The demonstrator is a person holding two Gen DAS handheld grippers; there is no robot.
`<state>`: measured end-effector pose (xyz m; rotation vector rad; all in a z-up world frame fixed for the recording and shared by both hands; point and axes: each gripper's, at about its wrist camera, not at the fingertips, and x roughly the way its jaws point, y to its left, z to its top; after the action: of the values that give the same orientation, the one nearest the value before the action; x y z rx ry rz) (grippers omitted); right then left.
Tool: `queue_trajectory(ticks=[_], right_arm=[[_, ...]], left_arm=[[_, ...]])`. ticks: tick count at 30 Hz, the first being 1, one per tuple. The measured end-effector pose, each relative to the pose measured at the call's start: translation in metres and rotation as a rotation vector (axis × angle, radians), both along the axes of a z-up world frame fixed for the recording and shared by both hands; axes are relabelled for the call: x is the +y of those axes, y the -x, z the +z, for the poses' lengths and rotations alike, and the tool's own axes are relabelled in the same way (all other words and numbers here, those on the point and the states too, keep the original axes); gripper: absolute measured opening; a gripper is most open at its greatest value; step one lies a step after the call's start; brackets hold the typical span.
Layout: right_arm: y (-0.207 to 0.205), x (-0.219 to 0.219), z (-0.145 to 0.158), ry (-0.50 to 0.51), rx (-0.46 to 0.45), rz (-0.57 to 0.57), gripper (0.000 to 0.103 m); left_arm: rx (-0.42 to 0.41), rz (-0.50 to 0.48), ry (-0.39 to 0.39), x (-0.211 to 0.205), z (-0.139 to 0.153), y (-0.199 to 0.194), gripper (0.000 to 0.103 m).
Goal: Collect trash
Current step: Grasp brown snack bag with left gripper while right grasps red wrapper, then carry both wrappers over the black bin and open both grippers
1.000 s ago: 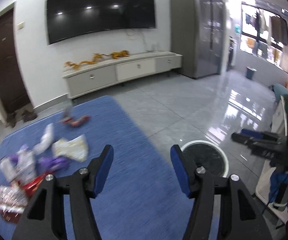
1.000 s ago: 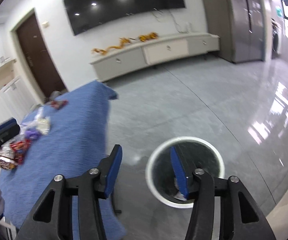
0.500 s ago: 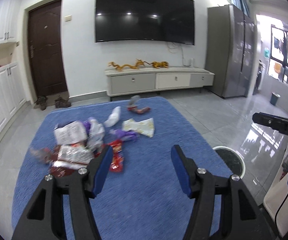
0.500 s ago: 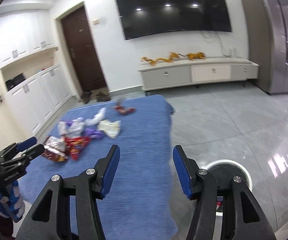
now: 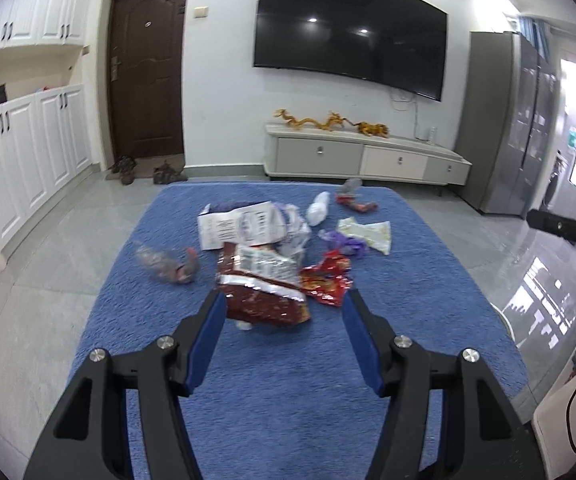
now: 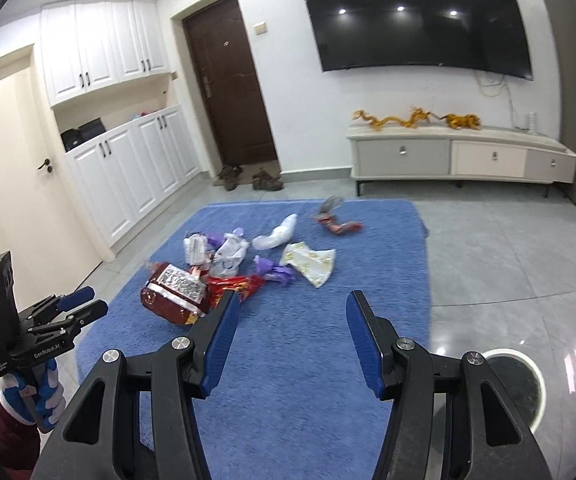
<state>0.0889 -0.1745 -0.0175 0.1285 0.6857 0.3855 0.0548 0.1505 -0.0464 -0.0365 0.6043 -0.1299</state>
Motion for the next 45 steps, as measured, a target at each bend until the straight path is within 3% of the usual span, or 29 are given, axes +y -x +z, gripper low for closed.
queue_trajectory(ticks=[11, 20, 26, 33, 35, 36, 37, 39, 45], right_arm=[[-0.053, 0.057, -0.045, -0.003, 0.098, 0.141, 0.055], [-0.089, 0.103, -0.084, 0.023, 0.191, 0.224, 0.055], [-0.117, 0.129, -0.103, 0.041, 0.236, 0.255, 0.055], [-0.141, 0.154, -0.135, 0.034, 0.302, 0.296, 0.055], [-0.147, 0.158, -0.144, 0.026, 0.312, 0.297, 0.052], [-0.149, 0.159, -0.146, 0.024, 0.316, 0.298, 0.043], [-0.151, 0.16, -0.149, 0.02, 0.321, 0.299, 0.025], [-0.155, 0.158, -0.153, 0.012, 0.336, 0.305, 0.009], [-0.145, 0.137, -0.146, -0.014, 0.3, 0.298, 0.002]], left_arm=[[0.09, 0.0, 0.067, 0.038, -0.021, -0.04, 0.058], [0.181, -0.027, 0.098, 0.044, -0.055, -0.094, 0.059], [0.201, -0.06, 0.127, 0.046, -0.062, -0.109, 0.057], [0.212, -0.09, 0.137, 0.032, -0.063, -0.112, 0.032], [0.213, -0.091, 0.129, 0.028, -0.063, -0.112, 0.027], [0.213, -0.094, 0.128, 0.026, -0.062, -0.112, 0.025], [0.214, -0.1, 0.13, 0.023, -0.061, -0.112, 0.024], [0.214, -0.113, 0.129, 0.016, -0.059, -0.11, 0.016], [0.206, -0.136, 0.104, -0.011, -0.053, -0.102, 0.003]])
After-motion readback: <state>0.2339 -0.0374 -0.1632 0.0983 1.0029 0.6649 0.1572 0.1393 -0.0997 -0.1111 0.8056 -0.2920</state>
